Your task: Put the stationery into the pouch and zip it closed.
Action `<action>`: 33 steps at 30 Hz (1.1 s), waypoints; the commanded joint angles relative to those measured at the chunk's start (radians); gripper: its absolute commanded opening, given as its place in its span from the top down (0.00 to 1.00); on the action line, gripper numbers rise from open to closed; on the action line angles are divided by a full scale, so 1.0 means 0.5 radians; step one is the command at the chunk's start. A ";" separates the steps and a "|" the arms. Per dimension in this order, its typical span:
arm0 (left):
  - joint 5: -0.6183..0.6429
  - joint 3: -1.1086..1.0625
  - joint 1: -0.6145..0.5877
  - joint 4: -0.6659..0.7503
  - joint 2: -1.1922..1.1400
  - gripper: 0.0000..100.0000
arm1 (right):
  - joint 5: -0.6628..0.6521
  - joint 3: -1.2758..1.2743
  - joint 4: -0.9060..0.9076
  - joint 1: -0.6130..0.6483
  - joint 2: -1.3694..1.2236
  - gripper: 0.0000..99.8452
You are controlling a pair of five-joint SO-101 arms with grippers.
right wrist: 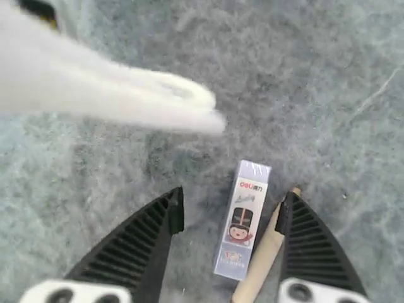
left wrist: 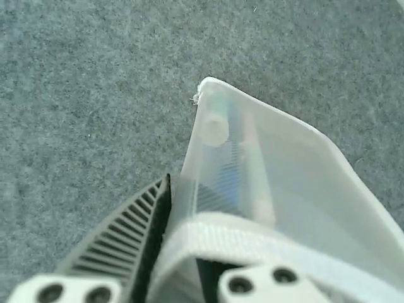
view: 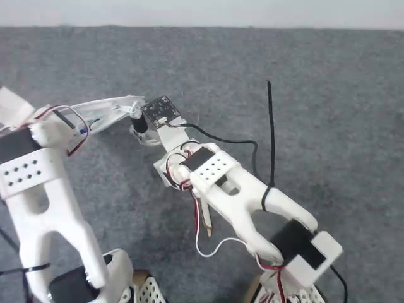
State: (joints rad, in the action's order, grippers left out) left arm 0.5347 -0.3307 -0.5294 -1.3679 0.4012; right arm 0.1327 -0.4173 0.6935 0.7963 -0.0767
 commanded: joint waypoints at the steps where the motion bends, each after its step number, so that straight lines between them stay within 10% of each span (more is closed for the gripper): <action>1: 0.021 -0.002 -0.046 0.015 -0.028 0.99 | 0.018 0.144 0.014 -0.032 -0.020 0.77; 17: 0.021 -0.002 -0.046 0.015 -0.028 0.99 | 0.015 0.445 0.014 -0.112 -0.486 0.78; 33: 0.021 -0.005 -0.049 0.015 -0.028 0.99 | 0.006 0.436 0.140 -0.118 -0.428 0.99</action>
State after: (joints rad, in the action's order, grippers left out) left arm 0.5347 -0.3307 -0.5294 -1.3679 0.4012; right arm 0.1327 -0.2455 0.7165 0.7411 -0.3406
